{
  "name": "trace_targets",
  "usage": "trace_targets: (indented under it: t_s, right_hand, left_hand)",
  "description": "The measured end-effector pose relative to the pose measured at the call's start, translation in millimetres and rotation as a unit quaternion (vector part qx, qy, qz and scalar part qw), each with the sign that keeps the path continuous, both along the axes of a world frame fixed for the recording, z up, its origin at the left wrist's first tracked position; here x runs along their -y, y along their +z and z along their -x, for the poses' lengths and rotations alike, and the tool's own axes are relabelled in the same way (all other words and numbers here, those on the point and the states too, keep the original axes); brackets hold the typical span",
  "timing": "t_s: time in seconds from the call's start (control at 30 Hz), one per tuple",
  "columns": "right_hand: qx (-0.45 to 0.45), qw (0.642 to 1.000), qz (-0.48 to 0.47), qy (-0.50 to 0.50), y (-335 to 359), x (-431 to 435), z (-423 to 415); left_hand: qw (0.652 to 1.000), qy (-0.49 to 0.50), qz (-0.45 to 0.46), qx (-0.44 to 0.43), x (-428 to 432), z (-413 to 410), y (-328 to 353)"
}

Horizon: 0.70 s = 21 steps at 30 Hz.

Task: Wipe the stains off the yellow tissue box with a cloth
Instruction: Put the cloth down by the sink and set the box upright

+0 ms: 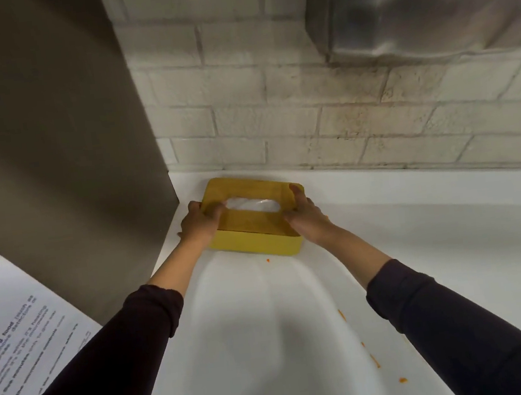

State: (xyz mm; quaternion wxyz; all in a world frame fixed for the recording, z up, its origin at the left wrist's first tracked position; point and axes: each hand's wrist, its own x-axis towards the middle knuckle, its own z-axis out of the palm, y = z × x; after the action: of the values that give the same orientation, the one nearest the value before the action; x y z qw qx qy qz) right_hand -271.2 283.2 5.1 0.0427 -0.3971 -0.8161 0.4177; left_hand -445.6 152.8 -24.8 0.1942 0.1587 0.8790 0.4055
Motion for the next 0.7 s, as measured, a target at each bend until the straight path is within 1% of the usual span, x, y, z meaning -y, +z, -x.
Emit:
trace_targets:
  t_s: [0.17,0.37,0.47,0.57,0.7]
  right_hand:
    - [0.023,1.000,-0.013,0.013,-16.1,-7.5,5.6]
    - [0.002,1.000,0.010,0.000,-18.8,-10.1,3.0]
    - [0.018,0.999,0.034,-0.005,-12.5,-12.5,4.6]
    - [0.038,0.999,0.036,-0.007,-5.9,-10.1,7.1]
    - [0.036,0.998,0.042,-0.013,-3.6,-8.4,9.4]
  left_hand:
    - [1.000,-0.001,0.023,0.008,-1.0,5.6,-12.8]
    - [0.996,0.008,-0.055,0.068,-0.4,9.5,-18.4]
    - [0.996,0.006,-0.043,0.079,-0.3,12.3,-19.0]
    - [0.996,0.005,-0.026,0.087,-1.2,13.0,-15.7]
    - [0.997,0.006,-0.007,0.077,-3.5,15.6,-18.1]
